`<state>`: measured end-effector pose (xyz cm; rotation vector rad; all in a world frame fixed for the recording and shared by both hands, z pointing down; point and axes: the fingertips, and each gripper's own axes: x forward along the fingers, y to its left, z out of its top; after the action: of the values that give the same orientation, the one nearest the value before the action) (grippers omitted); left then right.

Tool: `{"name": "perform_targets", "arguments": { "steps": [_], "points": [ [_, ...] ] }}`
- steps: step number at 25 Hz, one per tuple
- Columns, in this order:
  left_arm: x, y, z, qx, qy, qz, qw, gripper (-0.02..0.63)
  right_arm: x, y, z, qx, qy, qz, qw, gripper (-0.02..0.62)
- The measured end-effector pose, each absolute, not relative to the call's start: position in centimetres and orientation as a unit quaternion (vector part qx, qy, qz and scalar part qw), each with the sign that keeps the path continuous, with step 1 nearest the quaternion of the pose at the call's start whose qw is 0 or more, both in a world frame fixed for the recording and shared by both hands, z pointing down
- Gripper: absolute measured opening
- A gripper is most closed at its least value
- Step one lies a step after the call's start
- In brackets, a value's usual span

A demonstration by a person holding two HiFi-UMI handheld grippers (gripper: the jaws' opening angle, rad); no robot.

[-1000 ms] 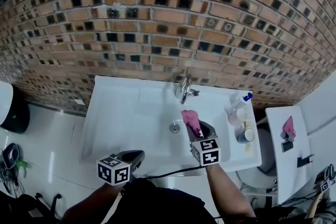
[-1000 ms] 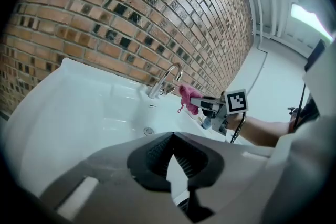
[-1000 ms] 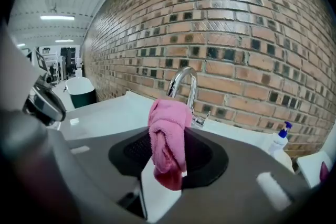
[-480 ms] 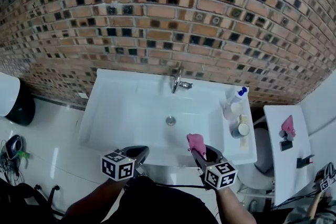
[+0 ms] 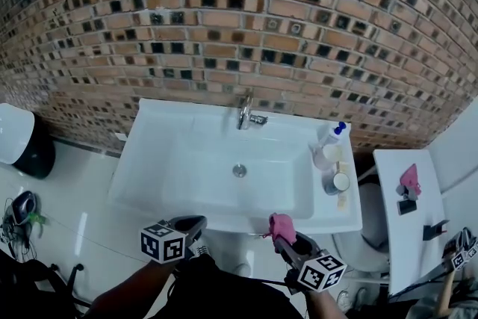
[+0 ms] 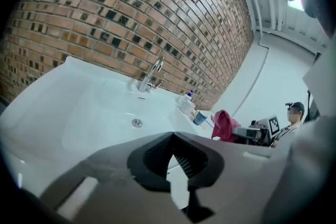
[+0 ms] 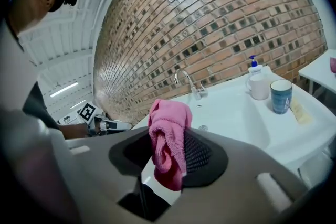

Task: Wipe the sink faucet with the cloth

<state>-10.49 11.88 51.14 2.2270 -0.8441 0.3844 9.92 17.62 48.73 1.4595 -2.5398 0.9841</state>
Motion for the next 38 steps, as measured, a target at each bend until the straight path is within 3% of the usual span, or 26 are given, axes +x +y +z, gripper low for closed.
{"name": "perform_targets", "arguments": {
  "steps": [38],
  "points": [
    [-9.6,15.6,51.2,0.858,-0.357,0.13,0.346,0.006,10.1,21.9,48.6,0.459,-0.847,0.263,0.05,0.15]
  ]
}}
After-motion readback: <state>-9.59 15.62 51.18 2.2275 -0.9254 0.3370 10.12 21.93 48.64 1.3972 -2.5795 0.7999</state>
